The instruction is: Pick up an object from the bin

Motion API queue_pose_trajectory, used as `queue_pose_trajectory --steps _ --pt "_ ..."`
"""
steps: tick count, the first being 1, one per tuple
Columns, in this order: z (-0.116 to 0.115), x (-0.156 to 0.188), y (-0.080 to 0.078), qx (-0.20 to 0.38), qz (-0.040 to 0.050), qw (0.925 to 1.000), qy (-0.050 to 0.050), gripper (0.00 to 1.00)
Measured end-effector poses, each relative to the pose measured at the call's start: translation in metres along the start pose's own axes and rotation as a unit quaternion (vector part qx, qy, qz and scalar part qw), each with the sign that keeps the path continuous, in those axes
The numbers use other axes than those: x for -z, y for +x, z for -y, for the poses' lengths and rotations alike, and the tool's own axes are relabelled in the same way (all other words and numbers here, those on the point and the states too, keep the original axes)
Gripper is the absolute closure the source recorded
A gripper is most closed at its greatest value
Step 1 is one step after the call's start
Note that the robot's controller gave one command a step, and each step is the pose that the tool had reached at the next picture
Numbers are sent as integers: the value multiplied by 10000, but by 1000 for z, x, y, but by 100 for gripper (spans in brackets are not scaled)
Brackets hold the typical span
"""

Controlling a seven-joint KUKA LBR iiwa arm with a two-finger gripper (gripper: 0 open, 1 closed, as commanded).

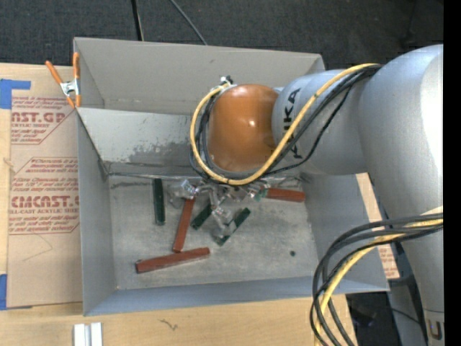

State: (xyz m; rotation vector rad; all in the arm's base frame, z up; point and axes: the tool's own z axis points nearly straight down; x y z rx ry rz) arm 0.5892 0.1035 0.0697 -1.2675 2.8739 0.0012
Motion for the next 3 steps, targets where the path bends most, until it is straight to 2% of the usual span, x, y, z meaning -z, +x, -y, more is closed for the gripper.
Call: queue_pose_trajectory --steps 1,2,3 --pt "0 1 -1 -11 12 10000 -1 0" --pt "-1 0 -1 -11 13 10000 -3 100" --pt "-1 20 -2 -21 14 10000 5 100"
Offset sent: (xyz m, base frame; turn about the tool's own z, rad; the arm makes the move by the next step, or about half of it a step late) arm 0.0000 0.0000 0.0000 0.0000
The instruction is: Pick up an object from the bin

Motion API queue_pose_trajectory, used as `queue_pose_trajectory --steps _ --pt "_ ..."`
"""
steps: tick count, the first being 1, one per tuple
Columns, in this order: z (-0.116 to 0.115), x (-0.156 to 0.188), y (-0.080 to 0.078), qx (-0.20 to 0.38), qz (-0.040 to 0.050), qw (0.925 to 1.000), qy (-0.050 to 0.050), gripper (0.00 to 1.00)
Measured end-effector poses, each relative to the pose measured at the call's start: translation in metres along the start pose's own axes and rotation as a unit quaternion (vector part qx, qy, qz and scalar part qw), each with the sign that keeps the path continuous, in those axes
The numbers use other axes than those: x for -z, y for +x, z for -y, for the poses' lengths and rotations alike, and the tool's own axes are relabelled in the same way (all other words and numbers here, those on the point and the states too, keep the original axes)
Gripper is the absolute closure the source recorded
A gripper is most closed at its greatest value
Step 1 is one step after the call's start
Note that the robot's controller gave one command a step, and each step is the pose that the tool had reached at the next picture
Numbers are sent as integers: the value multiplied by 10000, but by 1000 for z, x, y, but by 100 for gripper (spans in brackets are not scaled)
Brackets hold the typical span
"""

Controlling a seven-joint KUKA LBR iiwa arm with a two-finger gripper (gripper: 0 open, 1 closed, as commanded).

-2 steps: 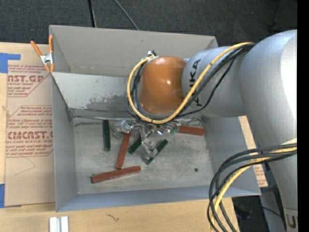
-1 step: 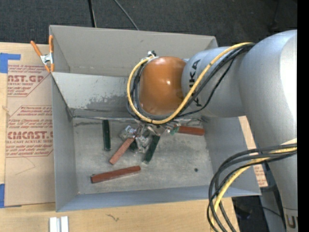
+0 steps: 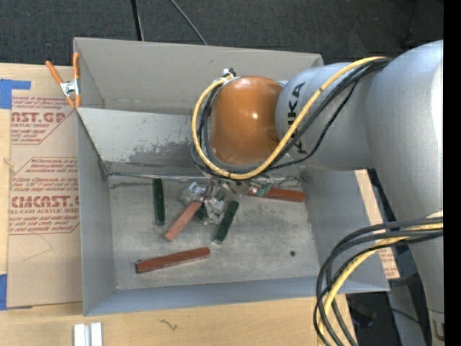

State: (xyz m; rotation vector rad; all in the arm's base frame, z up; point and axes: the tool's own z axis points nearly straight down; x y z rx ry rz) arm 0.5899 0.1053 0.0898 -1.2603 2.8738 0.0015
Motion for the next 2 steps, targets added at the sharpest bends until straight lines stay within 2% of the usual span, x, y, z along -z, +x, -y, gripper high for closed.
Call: queue_pose_trajectory --steps 2 --pt "0 50 -3 -15 3 10000 7 100"
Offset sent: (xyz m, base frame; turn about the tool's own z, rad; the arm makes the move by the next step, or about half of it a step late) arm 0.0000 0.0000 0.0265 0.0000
